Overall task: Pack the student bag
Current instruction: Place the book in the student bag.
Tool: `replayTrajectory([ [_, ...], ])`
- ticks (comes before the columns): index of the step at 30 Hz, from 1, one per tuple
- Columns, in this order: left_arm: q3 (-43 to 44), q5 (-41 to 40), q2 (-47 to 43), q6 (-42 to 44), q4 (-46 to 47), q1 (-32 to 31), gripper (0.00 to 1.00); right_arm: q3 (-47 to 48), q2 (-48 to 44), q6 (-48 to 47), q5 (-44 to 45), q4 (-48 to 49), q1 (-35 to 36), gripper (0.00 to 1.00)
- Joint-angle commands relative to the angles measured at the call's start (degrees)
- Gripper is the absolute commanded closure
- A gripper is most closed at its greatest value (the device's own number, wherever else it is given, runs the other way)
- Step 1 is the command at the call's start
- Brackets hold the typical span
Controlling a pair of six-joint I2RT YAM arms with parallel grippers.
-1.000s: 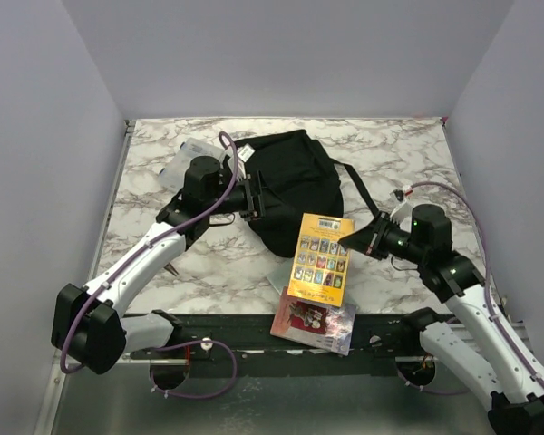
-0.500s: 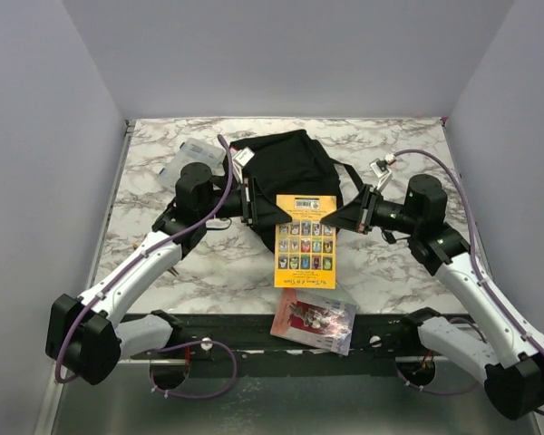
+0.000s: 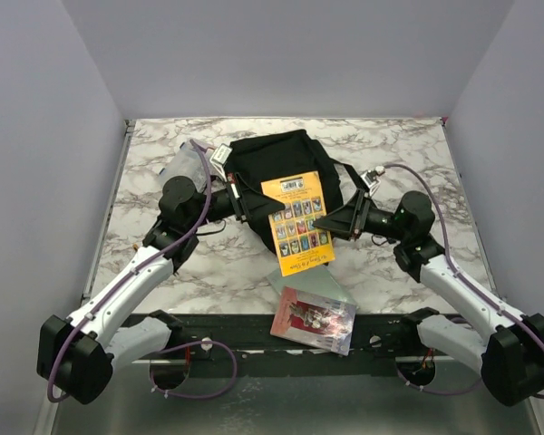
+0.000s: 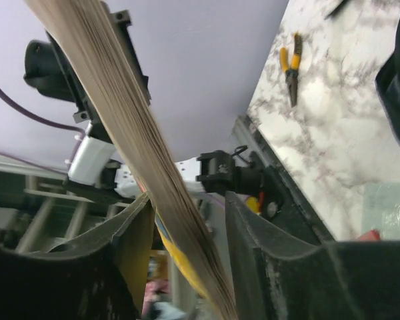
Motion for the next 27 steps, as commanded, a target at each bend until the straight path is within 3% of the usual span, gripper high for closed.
replayTrajectory([
  [1, -3.6, -13.4, -2.9, -8.4, 15.1, 0.3, 1.0, -9.8, -0.3, 16.9, 1.4, 22.6, 1.7, 0.48],
  [6, -5.4, -19.3, -3.1, -10.9, 19.0, 0.4, 1.0, -12.6, -0.5, 19.8, 6.4, 27.7, 6.2, 0.36],
  [10, -6.7, -20.4, -2.1, -13.3, 24.0, 0.5, 1.0, -12.8, 2.2, 23.2, 9.6, 35.4, 9.4, 0.35],
  [13, -7.5, -21.6, -1.6, -14.6, 25.2, 0.5, 1.0, -14.1, 4.0, 25.9, 11.7, 41.9, 10.6, 0.39],
  [16, -7.9, -22.3, -1.7, -14.3, 25.9, 0.5, 1.0, -15.4, 4.1, 26.2, 13.4, 43.8, 10.9, 0.51],
  [23, -8.9, -22.5, -1.9, -15.6, 26.4, 0.4, 1.0, -13.7, 3.8, 24.4, 15.9, 43.2, 10.9, 0.52],
  [27, -8.6, -21.3, -1.4, -16.2, 26.6, 0.4, 1.0, -12.4, 3.1, 23.3, 17.9, 40.9, 10.8, 0.6],
])
